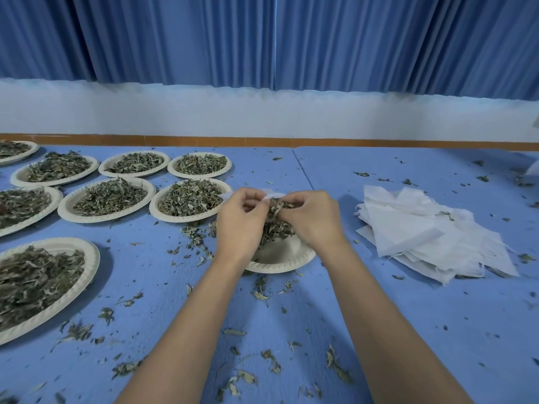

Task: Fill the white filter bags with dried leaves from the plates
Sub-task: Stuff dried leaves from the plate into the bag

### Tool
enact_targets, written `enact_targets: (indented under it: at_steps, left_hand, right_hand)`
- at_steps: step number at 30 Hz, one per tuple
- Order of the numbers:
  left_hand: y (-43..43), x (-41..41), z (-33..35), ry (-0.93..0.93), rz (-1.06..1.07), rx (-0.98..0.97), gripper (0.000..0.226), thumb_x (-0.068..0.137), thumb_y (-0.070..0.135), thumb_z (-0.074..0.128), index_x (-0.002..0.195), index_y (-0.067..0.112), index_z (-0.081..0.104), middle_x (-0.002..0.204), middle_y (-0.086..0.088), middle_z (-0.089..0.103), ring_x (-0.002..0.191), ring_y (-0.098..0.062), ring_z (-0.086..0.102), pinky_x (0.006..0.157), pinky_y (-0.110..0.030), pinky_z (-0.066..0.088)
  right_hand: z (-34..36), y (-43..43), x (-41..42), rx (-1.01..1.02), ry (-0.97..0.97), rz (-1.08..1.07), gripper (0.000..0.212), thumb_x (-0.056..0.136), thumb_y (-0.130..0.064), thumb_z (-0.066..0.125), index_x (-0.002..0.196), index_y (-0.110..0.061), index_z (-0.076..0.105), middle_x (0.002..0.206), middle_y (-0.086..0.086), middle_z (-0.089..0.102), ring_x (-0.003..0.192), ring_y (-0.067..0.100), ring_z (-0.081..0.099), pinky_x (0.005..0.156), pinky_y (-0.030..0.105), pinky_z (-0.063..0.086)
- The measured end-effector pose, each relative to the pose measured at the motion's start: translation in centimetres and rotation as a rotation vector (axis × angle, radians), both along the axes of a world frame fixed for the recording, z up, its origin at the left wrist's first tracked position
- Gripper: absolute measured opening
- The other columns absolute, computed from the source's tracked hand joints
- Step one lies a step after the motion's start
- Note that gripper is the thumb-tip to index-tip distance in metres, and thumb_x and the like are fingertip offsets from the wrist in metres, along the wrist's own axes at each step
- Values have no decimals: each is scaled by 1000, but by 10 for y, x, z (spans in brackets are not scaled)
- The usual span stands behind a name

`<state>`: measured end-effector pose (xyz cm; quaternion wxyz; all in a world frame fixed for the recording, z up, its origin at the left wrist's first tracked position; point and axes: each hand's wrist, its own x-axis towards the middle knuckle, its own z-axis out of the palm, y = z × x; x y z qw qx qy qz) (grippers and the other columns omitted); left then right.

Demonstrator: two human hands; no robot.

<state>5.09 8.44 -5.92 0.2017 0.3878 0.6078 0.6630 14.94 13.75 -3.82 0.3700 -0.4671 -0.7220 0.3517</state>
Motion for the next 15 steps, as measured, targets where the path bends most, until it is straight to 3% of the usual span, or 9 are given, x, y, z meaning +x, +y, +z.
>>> enact_targets:
  at_steps: [3,6,10,13,15]
  left_hand:
    - [-1,1,-2,-90,-116,-32,13,89,7,57,81,17,59,66,0,56,64,-10,53,75,-28,45]
    - [-1,-1,-1,-34,-207,-71,17,85,4,57,85,21,56,71,2,53,69,-11,53,78,-32,45]
    - [-1,1,-4,265,-283,-159,39,71,13,73,93,29,46,82,7,53,75,-12,57,69,-24,45]
    - [1,4,-9,573,-153,-179,54,64,29,82,99,26,41,82,13,47,78,-11,52,63,-26,41]
    - [2,2,-10,688,-60,-156,49,69,28,78,99,24,39,81,14,45,79,-14,49,58,-25,35]
  right_hand:
    - [-2,-1,-1,51,19,-46,17,77,-4,67,90,-11,76,63,-13,60,53,16,56,48,12,41]
    - [-1,1,2,40,19,-50,16,77,-5,65,88,-11,76,77,-2,71,48,11,52,45,13,40]
    - [-1,4,4,32,-22,-85,13,76,-4,61,82,-7,73,81,9,71,69,22,59,58,27,46]
    - [-2,3,3,14,-30,-66,16,78,-6,62,88,-14,72,74,-8,62,66,7,55,50,7,40]
    - [-3,0,0,27,-49,-46,18,78,-6,60,88,-16,71,72,-10,58,67,7,53,49,8,39]
